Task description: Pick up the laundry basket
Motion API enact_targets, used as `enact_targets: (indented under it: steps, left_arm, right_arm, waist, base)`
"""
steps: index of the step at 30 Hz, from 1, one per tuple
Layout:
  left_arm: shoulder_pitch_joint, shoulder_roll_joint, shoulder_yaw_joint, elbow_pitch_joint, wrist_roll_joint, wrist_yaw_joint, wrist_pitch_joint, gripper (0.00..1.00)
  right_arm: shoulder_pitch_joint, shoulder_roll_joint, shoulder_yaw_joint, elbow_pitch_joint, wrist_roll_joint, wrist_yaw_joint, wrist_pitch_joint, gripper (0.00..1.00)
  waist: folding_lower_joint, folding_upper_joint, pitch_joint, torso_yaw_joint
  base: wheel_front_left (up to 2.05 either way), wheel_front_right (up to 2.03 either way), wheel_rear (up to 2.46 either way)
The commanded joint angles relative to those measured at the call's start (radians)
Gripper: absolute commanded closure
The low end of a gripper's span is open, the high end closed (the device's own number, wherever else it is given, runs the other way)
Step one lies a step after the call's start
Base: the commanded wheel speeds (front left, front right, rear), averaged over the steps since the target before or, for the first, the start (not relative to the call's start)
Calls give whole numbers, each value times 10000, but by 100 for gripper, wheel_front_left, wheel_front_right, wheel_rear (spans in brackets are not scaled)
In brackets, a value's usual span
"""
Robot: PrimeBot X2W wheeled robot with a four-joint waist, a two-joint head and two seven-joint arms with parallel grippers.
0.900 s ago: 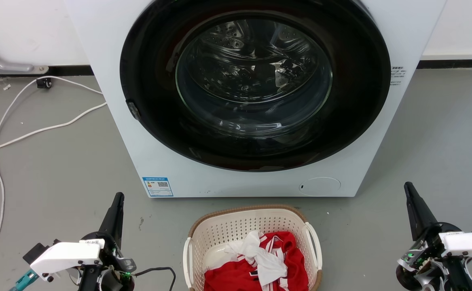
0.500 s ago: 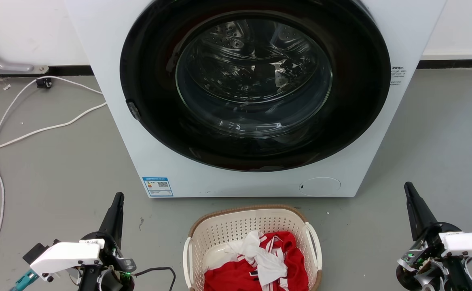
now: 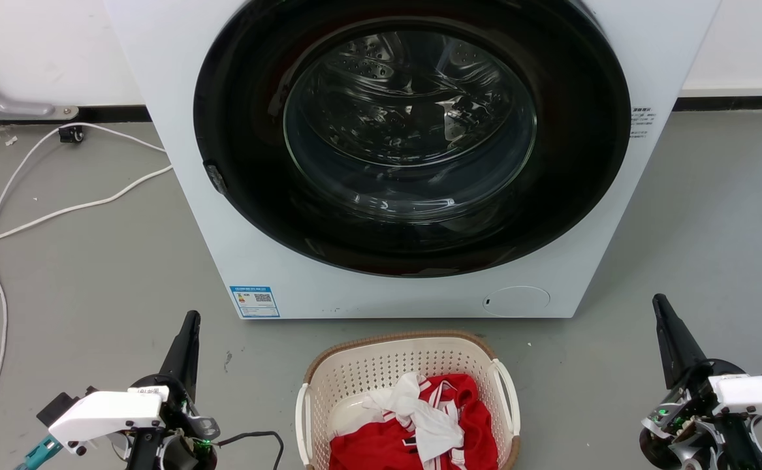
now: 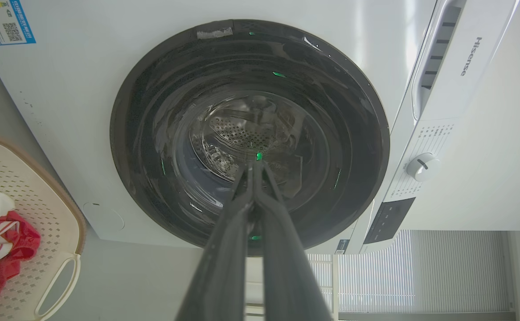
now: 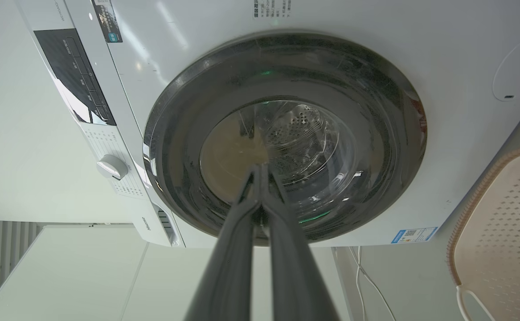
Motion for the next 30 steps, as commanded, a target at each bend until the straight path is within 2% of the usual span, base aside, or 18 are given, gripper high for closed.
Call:
enact_targets:
  steps: [1,20,21,24,30]
  left_arm:
    - [-90,-12,33,14,16,-37,33,100]
    - [-91,-17,38,14,24,-37,41,100]
    - [-1,-4,7,-2,3,0,-1,0]
    - [251,-47,-43,246,22,2,-59,0]
    - [405,-43,-127,-51,262,-1,-468,0]
  right_arm:
    - [-106,38,-16,7,-26,0,43,100]
    - [-109,52,-35,9,-45,0,50,100]
    - [-1,14,-19,-2,-13,0,23,0]
    - [258,37,27,235,-34,0,-22,0]
    - [383,40,273,-89,-243,0,-431,0]
  waist:
    - [0,0,0,0]
    - [0,0,0,0]
    - [0,0,0,0]
    - [0,0,1,0]
    - [0,0,10,-1]
  base:
    - [0,0,0]
    - [0,0,0]
    - [0,0,0]
    - [0,0,0]
    - [0,0,0]
